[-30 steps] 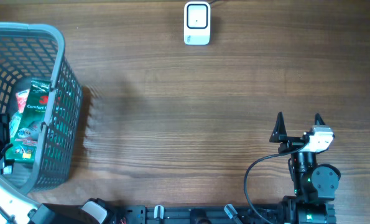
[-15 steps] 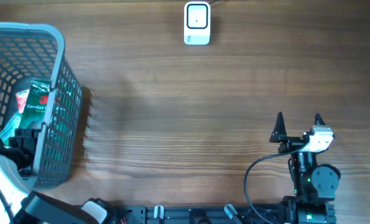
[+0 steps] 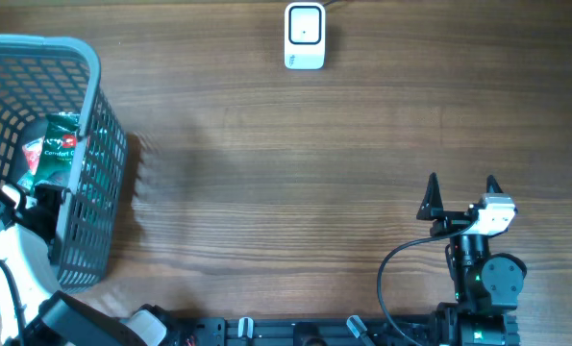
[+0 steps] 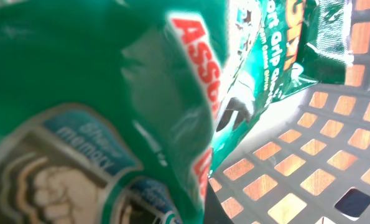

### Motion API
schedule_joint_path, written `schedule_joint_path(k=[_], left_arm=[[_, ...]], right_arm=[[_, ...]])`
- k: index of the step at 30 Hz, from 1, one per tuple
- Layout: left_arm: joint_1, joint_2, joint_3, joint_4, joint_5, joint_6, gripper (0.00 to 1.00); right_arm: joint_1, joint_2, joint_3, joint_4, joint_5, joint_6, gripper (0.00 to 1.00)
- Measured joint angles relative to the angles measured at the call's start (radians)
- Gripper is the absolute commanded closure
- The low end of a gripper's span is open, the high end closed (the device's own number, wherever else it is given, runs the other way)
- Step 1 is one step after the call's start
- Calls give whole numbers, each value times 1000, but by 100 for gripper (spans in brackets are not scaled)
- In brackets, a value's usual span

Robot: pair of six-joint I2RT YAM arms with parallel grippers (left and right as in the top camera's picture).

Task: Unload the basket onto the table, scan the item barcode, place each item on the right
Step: 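Reach into the basket and grasp the green 3M pouch with left gripper, then lift the green pouch out and lay it on the table center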

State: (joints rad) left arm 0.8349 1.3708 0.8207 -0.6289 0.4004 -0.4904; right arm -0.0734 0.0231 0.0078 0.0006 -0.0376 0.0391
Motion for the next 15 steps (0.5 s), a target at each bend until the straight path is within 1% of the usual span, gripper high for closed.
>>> schedule_joint_path(k=[5,7,10,13,15], left_arm=[[-2,-49,51,-1,89,-1,96],[-2,-117,120,1,146,-14,96],[-2,-248,206,9,193,-85,96],[-2,-378,245,63,228,-147,96],[-2,-469,254,159,284,-171,96]], right_arm=[[0,0,0,0,0,0,0],[0,0,0,0,0,0,0],[0,0,0,0,0,0,1],[0,0,0,0,0,0,0],[0,0,0,0,0,0,0]])
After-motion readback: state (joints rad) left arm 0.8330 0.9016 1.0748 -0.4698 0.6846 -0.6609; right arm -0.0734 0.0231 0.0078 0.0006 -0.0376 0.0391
